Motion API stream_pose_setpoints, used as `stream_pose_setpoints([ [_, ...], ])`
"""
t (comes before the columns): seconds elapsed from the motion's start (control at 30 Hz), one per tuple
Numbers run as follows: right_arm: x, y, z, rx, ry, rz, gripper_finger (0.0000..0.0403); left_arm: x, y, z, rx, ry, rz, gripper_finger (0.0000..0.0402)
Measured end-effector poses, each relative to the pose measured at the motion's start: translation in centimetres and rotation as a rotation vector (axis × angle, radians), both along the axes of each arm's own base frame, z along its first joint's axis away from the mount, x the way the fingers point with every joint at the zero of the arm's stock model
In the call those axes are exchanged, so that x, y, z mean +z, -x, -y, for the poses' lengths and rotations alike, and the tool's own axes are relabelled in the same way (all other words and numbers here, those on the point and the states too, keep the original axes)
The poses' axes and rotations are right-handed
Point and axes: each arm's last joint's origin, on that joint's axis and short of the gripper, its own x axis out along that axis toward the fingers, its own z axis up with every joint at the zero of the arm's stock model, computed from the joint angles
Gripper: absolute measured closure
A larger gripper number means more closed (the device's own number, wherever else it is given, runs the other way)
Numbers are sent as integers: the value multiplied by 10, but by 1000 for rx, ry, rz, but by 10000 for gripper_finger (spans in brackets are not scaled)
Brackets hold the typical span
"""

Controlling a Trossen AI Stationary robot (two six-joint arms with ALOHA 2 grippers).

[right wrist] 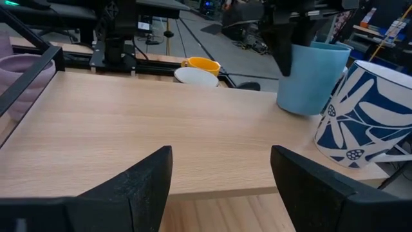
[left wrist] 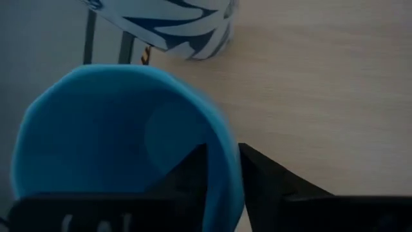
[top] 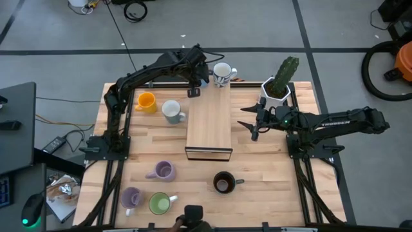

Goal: Place coffee mugs
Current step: Put the blue mug on the shelf, then put the yellow mug on the shelf

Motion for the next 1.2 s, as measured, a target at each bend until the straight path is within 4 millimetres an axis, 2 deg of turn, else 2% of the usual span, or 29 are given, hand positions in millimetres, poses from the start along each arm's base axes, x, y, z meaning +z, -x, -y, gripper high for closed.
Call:
stream_pose_setpoints([
  [0.6, -1, 0, 0, 1, 2, -10, 134, 3, -5, 3, -6, -71, 1, 220],
  [1.2, -1, 0, 0, 0, -1, -8, 134, 5, -9, 3, 55, -117, 29, 230],
])
